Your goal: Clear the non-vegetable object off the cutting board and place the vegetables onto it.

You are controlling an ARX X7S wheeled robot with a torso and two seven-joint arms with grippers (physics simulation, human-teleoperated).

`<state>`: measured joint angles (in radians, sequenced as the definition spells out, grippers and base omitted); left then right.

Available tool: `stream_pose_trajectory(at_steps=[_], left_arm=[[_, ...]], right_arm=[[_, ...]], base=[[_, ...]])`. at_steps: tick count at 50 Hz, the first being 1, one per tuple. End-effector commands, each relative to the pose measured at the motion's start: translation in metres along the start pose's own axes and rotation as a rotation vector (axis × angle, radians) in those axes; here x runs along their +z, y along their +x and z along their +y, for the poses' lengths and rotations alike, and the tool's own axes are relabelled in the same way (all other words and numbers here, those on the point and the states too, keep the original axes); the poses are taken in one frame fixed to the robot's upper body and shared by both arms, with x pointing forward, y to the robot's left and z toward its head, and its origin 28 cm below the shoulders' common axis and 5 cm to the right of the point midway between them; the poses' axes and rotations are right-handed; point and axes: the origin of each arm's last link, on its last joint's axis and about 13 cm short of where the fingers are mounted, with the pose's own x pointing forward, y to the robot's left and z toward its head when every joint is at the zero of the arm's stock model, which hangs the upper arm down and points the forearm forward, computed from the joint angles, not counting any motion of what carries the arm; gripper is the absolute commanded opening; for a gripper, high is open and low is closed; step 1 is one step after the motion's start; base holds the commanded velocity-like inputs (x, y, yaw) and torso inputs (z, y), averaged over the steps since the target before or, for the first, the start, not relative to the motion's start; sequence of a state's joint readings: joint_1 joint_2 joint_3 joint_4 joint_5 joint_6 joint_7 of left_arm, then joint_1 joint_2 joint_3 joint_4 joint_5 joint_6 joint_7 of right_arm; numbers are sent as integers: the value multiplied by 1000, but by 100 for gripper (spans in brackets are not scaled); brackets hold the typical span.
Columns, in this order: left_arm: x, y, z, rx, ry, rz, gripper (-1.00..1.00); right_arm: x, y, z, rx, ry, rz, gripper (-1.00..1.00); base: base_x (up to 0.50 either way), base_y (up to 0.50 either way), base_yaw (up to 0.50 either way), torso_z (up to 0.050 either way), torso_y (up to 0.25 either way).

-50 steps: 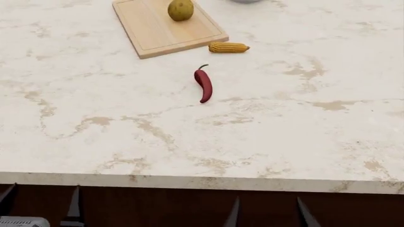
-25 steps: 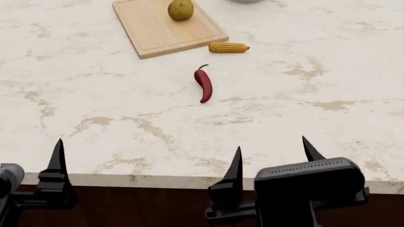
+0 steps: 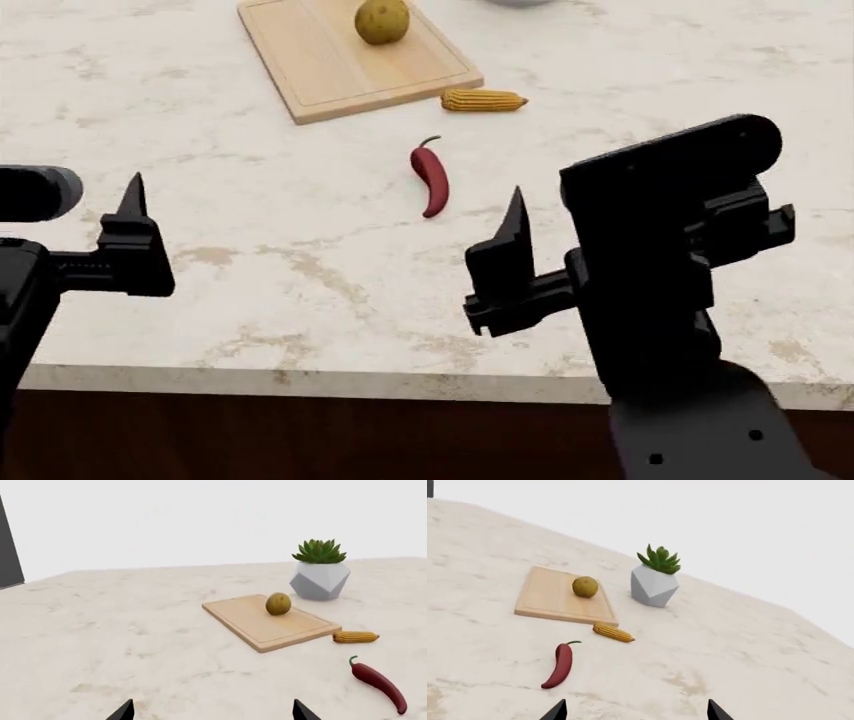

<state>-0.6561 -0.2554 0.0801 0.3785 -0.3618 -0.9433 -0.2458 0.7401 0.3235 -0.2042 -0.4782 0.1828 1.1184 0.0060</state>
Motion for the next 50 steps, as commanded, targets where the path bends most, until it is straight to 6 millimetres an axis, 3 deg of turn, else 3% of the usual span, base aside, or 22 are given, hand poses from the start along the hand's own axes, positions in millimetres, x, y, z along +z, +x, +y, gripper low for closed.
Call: stream_pose_trajectory(at_steps=[1, 10, 16, 20, 28, 29, 32, 35, 38, 50], left_arm=[[30, 37, -2, -33, -1, 8, 100], [52, 57, -8, -106, -41, 69, 100], [72, 68, -12, -126, -31, 58, 100], [86, 78, -14, -129, -11, 36, 100], [91, 87, -13, -121, -9, 43, 100], [108, 99, -13, -112, 5, 28, 100], [123, 106, -18, -165, -27, 32, 100], [123, 107, -18, -165, -27, 32, 100], [141, 120, -17, -155, 2, 22, 100], [169, 127, -17, -162, 27, -2, 100]], right_arm=[[23, 29, -30, 21, 33, 29, 100], [48, 53, -47, 55, 108, 41, 100], [70, 69, -57, 90, 45, 74, 100], [77, 80, -62, 107, 53, 87, 100], [82, 86, -64, 107, 48, 91, 100], [100, 97, -71, 119, 41, 73, 100], [108, 114, -76, 135, 15, 110, 100], [108, 115, -77, 135, 15, 110, 100], [124, 126, -80, 141, -13, 113, 100], [145, 133, -82, 150, -56, 98, 100]], base=[[0, 0, 0, 0, 0], [0, 0, 0, 0, 0], [0, 0, 0, 0, 0], [0, 0, 0, 0, 0], [0, 0, 0, 0, 0], [0, 0, 0, 0, 0], [0, 0, 0, 0, 0], [0, 0, 0, 0, 0], [0, 0, 0, 0, 0], [205, 0, 0, 0, 0]])
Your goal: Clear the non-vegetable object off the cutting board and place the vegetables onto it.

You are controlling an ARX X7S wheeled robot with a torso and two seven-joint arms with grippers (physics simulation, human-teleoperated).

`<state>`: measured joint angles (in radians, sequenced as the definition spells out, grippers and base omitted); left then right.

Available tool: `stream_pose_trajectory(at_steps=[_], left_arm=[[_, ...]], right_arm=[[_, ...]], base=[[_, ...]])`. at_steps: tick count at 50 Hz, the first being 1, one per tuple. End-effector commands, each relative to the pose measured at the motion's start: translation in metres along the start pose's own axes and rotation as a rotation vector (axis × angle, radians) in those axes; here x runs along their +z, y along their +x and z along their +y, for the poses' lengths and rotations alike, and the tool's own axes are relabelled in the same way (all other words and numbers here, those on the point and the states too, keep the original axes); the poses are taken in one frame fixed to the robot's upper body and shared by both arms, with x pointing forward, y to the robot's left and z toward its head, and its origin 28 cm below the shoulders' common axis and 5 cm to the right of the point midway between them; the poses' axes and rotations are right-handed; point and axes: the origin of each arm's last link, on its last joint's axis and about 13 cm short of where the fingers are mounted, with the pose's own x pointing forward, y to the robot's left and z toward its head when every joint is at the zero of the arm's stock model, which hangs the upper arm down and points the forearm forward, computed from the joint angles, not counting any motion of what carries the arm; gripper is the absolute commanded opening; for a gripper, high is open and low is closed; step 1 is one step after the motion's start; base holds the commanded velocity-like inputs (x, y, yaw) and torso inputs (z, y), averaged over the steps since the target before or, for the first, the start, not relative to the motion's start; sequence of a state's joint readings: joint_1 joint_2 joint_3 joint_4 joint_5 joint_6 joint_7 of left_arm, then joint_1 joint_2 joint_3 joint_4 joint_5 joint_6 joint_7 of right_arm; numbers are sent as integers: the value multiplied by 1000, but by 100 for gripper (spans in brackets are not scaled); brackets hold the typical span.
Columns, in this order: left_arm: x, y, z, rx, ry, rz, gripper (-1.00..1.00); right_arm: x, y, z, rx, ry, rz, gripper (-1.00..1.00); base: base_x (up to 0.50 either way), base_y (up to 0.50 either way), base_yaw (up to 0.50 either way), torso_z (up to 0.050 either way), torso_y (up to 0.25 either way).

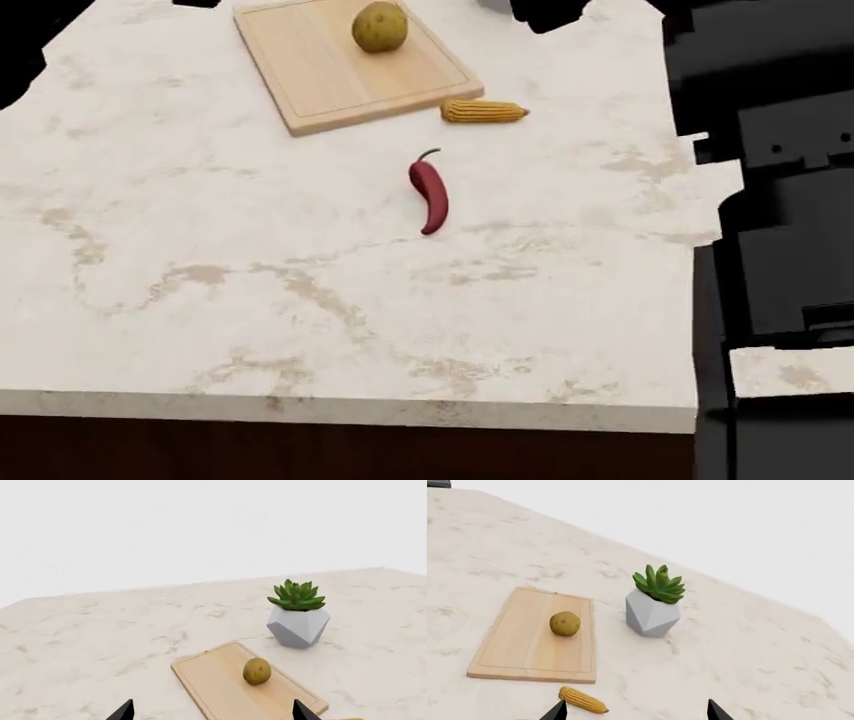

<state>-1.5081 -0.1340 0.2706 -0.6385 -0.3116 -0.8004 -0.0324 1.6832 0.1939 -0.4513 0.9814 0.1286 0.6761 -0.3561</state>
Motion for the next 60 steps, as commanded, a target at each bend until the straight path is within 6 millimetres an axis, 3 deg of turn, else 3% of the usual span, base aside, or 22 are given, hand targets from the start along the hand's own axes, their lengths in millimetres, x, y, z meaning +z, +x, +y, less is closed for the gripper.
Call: stream_pose_trajectory(at_steps=[1, 14, 25, 60], left_arm=[[31, 9, -4, -43, 12, -25, 100], [39, 9, -4, -39, 26, -51, 100], [38, 5, -7, -46, 46, -59, 100], [43, 4, 1, -9, 12, -94, 100]], right_arm=[[27, 2, 0, 43, -47, -5, 100], [28, 3, 3, 71, -49, 5, 100], [13, 9, 7, 98, -22, 23, 100], [23, 7, 8, 112, -120, 45, 100]], base=[[500, 0, 0, 0, 0], [500, 0, 0, 0, 0], [500, 0, 0, 0, 0], [500, 79, 0, 0, 1]])
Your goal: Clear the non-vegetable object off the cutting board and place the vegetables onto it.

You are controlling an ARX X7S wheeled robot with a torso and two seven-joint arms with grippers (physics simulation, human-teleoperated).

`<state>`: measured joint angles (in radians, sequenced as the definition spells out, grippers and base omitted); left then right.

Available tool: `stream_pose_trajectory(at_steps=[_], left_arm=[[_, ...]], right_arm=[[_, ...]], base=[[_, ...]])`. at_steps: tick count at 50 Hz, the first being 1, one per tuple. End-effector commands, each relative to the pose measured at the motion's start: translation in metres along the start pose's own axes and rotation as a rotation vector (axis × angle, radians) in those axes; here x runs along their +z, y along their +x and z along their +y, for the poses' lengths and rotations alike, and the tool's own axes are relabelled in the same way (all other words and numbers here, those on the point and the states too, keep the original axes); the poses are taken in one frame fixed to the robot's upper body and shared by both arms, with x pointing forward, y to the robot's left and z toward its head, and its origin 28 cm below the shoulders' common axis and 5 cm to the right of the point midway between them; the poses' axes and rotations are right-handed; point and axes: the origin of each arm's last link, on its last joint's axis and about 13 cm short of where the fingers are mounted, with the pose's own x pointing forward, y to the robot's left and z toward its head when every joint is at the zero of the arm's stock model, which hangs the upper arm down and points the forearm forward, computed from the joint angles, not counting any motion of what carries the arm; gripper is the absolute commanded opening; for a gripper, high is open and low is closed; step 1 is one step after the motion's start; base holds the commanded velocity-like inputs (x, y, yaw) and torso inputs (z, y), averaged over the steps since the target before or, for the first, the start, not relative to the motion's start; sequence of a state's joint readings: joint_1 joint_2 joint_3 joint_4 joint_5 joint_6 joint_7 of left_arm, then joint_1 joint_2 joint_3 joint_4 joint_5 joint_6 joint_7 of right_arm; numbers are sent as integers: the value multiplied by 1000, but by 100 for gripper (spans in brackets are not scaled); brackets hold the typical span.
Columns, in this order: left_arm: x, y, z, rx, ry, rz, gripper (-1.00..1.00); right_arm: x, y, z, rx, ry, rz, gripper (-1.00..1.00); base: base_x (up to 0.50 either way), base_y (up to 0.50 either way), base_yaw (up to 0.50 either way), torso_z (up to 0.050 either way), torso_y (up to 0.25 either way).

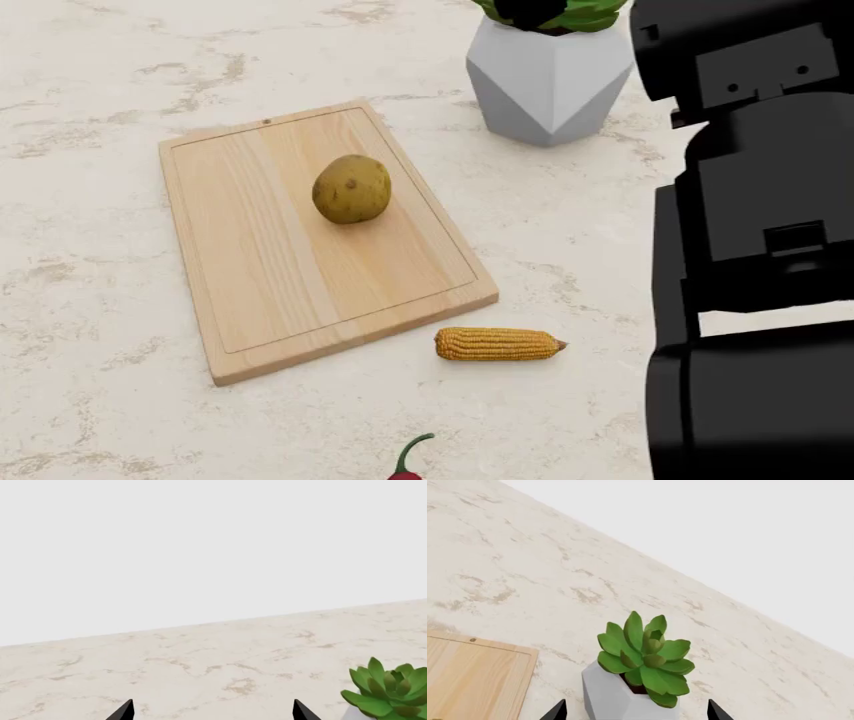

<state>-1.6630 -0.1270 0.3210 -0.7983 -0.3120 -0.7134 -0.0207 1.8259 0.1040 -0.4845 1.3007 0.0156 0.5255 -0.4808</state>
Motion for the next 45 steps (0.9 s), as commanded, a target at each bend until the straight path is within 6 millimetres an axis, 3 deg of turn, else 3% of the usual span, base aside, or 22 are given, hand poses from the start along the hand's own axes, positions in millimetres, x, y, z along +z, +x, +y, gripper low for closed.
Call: stream_pose_trajectory(at_steps=[1, 8, 22, 37, 45], left_arm=[[4, 1, -4, -34, -20, -16, 100], [3, 1, -4, -30, -12, -29, 100], [10, 0, 5, -4, -31, -50, 100], [13, -3, 8, 3, -29, -62, 100], [18, -7, 7, -15, -10, -90, 100]], right_arm=[[6, 2, 7, 45, -29, -1, 100], [6, 3, 7, 67, -34, -27, 100], [32, -4, 8, 89, -68, -74, 100], [45, -13, 11, 125, -90, -108, 100], [49, -26, 20, 182, -93, -108, 100]], base=[[500, 230, 0, 0, 0], [312, 133, 0, 0, -18], [0, 0, 0, 0, -250], [0, 0, 0, 0, -246], [0, 0, 0, 0, -8]])
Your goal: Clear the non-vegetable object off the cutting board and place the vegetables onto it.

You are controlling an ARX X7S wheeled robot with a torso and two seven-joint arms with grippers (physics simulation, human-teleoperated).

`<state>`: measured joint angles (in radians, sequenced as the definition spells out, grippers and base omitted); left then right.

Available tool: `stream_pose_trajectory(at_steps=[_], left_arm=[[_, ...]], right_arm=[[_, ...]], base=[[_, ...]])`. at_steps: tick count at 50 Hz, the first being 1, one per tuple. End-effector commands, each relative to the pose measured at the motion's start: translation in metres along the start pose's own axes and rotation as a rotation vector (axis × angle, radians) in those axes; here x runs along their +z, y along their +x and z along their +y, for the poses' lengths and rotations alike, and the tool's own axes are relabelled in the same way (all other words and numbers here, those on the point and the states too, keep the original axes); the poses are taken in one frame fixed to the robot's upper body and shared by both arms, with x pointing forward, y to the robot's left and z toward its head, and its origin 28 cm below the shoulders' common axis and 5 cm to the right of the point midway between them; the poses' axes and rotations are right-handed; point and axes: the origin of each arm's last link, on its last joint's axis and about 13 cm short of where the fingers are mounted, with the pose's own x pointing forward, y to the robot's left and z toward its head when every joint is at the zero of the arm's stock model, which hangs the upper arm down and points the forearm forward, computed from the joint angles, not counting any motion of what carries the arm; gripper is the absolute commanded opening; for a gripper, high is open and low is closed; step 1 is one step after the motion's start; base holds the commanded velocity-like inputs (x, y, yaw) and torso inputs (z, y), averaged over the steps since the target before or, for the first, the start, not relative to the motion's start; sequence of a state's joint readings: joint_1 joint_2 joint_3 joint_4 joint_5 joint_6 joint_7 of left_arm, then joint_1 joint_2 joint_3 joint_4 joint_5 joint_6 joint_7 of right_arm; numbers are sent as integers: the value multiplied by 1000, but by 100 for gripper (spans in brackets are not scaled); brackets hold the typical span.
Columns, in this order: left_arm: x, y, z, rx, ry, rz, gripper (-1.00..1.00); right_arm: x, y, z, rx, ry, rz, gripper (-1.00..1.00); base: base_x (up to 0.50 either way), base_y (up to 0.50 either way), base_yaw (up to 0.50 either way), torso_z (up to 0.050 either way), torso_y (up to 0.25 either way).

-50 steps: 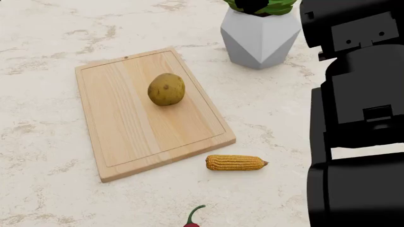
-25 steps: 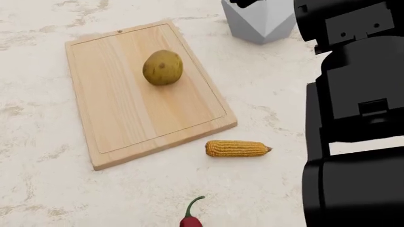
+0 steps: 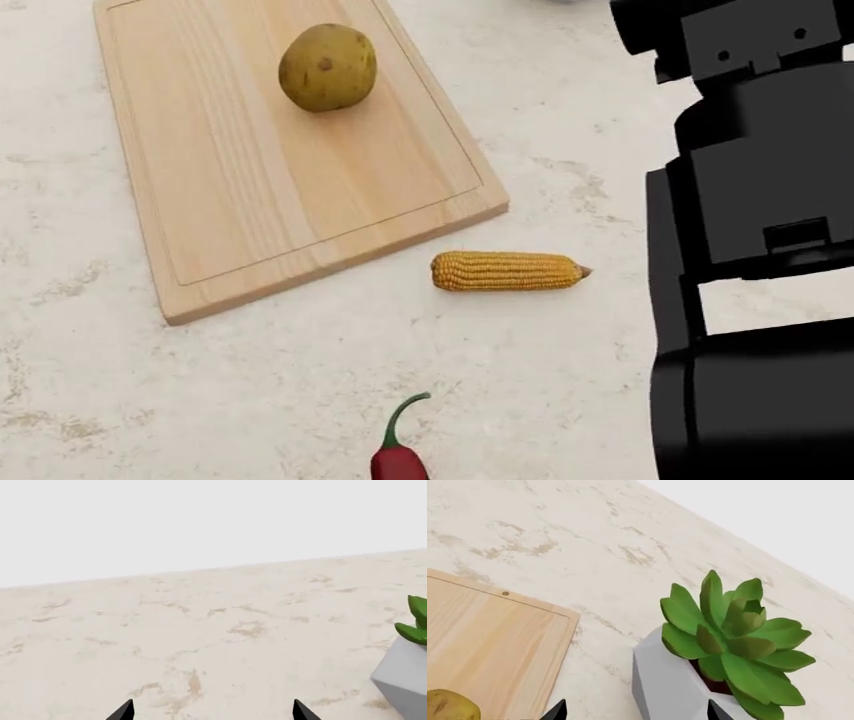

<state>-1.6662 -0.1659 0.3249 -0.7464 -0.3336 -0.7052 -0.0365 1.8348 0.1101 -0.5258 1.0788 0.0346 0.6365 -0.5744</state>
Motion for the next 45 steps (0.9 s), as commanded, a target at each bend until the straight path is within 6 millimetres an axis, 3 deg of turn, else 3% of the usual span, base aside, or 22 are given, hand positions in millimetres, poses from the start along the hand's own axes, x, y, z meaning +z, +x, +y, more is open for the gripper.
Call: stream_pose_trajectory(at_steps=[1, 12, 29, 45], left_arm=[[9, -1, -4, -41, -11, -36, 100], [9, 0, -2, -30, -8, -36, 100], [7, 3, 0, -20, -4, -35, 100], [7, 5, 4, -2, 0, -37, 100]], right_arm=[[16, -11, 16, 103, -8, -27, 100], [18, -6, 34, 204, 13, -18, 100], [14, 23, 60, 336, 19, -26, 100], [-2, 43, 84, 439, 50, -3, 100]], base=[[0, 0, 0, 0, 0], [0, 0, 0, 0, 0], [0, 0, 0, 0, 0], [0, 0, 0, 0, 0]])
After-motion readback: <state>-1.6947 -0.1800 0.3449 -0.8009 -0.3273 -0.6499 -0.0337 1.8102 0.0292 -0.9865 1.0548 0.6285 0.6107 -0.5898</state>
